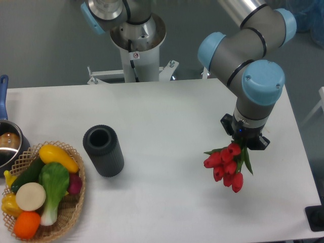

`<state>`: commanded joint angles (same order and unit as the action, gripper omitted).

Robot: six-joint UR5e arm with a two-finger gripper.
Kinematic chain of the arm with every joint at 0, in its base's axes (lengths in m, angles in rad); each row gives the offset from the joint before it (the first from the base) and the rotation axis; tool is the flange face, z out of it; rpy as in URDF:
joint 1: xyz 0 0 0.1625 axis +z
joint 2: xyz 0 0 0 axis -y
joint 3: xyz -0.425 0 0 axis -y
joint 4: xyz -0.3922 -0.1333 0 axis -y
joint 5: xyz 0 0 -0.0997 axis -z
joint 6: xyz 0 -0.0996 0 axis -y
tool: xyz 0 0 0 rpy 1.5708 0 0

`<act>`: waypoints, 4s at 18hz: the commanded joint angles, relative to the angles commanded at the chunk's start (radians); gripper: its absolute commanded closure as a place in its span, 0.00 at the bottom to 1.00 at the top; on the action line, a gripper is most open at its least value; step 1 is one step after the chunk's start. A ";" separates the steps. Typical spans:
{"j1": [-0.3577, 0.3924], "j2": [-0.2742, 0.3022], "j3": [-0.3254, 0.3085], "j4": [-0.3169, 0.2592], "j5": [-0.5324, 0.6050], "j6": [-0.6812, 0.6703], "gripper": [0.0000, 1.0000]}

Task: Place the flowers on the table
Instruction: 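Hold the red tulips in the gripper and begin moving them, then lower the held red tulips onto the table surface, then open the gripper and lift it away from the tulip stems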

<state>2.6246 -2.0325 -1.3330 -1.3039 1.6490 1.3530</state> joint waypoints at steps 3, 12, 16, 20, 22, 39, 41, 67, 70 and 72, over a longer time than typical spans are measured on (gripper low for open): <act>0.000 -0.006 0.002 0.003 -0.008 0.002 1.00; 0.011 -0.041 0.002 0.008 -0.009 0.006 1.00; 0.005 -0.054 -0.005 0.006 -0.020 0.006 1.00; -0.003 -0.063 -0.011 0.006 -0.038 -0.002 1.00; -0.006 -0.067 -0.035 0.006 -0.040 -0.003 1.00; -0.034 -0.114 -0.144 0.126 -0.101 -0.167 0.81; -0.034 -0.115 -0.144 0.127 -0.104 -0.167 0.65; 0.002 -0.015 -0.153 0.158 -0.094 -0.117 0.00; 0.018 0.000 -0.152 0.156 -0.092 -0.098 0.00; 0.038 0.005 -0.153 0.144 -0.081 -0.052 0.00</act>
<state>2.6629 -2.0280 -1.4864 -1.1596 1.5677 1.3006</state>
